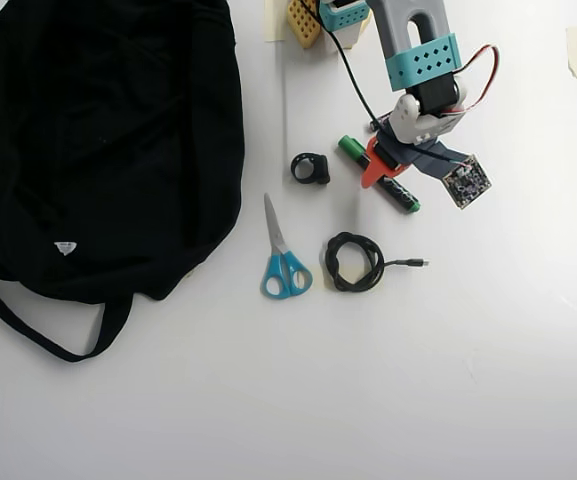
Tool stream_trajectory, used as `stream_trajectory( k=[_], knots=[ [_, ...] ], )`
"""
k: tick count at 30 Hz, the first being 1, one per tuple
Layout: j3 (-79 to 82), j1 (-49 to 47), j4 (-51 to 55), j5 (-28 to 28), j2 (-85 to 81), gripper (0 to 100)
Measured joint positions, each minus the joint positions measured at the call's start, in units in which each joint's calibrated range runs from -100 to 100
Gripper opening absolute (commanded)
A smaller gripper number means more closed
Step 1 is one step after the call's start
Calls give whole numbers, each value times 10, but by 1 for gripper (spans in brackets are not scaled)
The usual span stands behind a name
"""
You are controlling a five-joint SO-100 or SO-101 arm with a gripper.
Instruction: Put the green marker into the black bag
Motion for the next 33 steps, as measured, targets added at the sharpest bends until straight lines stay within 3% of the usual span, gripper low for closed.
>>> stream_trajectory(
  k=[33],
  knots=[
    [6, -1, -21, 0, 2, 26]
  ],
)
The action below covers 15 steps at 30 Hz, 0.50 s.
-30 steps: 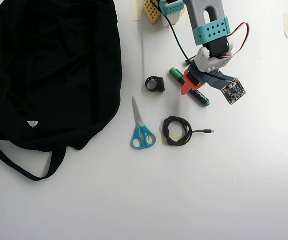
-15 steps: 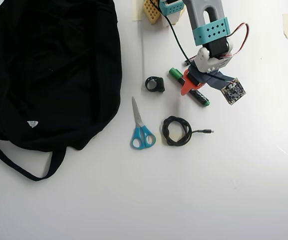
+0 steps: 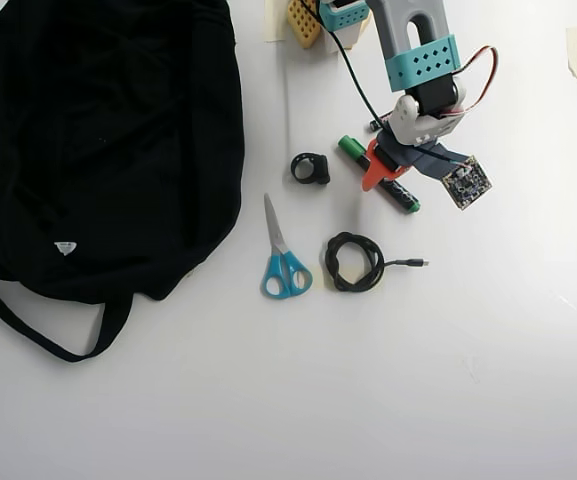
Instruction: Put the green marker into the black bag
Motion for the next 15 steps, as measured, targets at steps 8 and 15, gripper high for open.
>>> stream_trajectory(
  k=[8, 15],
  knots=[
    [-1, 0, -1, 0, 19, 26],
    [-3, 0, -13, 0, 28, 25]
  ],
)
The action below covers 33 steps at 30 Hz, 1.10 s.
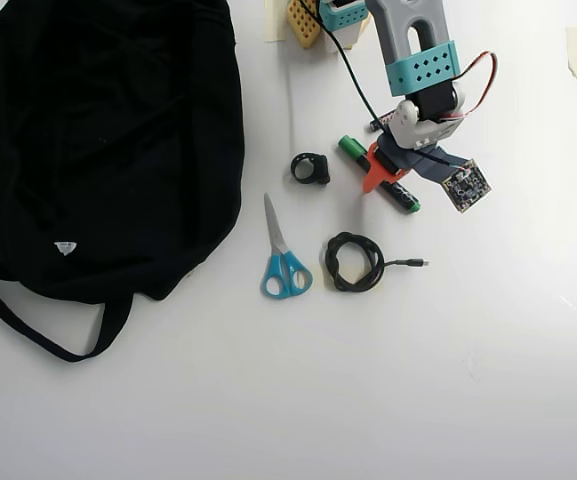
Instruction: Put the green marker into the black bag
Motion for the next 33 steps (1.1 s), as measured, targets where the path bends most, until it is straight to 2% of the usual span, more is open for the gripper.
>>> stream_trajectory(
  k=[3, 8, 14, 19, 33],
  knots=[
    [0, 0, 0, 0, 0, 24],
    [-2, 0, -2, 0, 0, 14],
    [-4, 1, -5, 0, 0, 11],
    [-4, 1, -5, 1, 0, 3],
    [-4, 1, -5, 0, 0, 2]
  ],
)
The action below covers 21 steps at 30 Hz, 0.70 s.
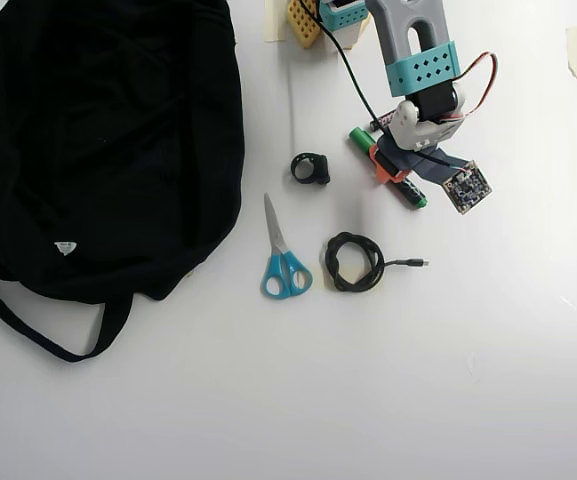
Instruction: Put the green marker into the black bag
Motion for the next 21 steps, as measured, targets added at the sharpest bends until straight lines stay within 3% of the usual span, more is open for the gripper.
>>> stream_trajectory(
  k=[21],
  knots=[
    [-100, 0, 131, 2, 4, 2]
  ],
)
